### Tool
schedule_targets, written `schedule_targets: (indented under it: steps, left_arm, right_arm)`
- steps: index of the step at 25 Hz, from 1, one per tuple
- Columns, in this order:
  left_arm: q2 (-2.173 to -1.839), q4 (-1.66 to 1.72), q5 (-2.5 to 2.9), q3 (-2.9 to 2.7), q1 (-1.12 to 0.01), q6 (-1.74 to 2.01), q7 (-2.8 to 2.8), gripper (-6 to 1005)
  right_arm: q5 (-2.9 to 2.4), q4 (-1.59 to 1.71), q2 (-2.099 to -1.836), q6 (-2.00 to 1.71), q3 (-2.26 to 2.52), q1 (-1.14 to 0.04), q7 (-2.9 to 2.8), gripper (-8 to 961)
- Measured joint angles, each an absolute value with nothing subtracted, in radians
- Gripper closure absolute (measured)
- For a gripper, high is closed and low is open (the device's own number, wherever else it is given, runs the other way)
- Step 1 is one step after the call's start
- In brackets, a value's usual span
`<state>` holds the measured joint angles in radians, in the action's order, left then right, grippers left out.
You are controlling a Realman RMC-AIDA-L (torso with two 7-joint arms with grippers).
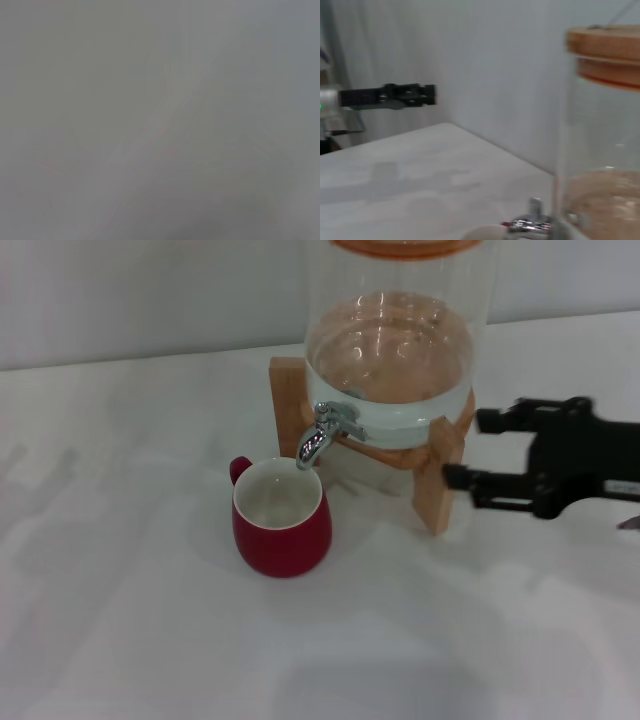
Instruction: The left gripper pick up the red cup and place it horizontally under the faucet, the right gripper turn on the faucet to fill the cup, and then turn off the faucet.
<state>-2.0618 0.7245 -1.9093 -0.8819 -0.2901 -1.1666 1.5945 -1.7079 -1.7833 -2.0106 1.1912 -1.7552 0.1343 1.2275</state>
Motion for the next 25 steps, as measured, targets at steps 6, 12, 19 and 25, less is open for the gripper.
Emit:
schedule_targets:
  steps: [6,12,19,25]
  left_arm:
    - [-2.062,0.723,-1.904,-0.882,-0.293,-1.156,1.594,129]
    - [-2.062,0.723,-1.902,-0.882,-0.286,-1.158,1.592,129]
    - [-2.065,0.727,-1.902,-0.882,-0.279,-1.165,1.590,129]
    - [-2.066,0.728,-1.902,-0.883,-0.279,-1.167,1.589,130]
  right_arm:
    - [-1.702,-1.721,-2.013,1.144,-1.678,0.085,1.234,234]
    - [-1.698,-1.637,-2.014,1.101,-1.639,0.023,1.234,234]
    - [-1.696,-1.618,-2.014,1.052,-1.609,0.001,1.241,234]
    - [-1.696,-1.618,-2.014,1.010,-1.593,0.000,1.241,234]
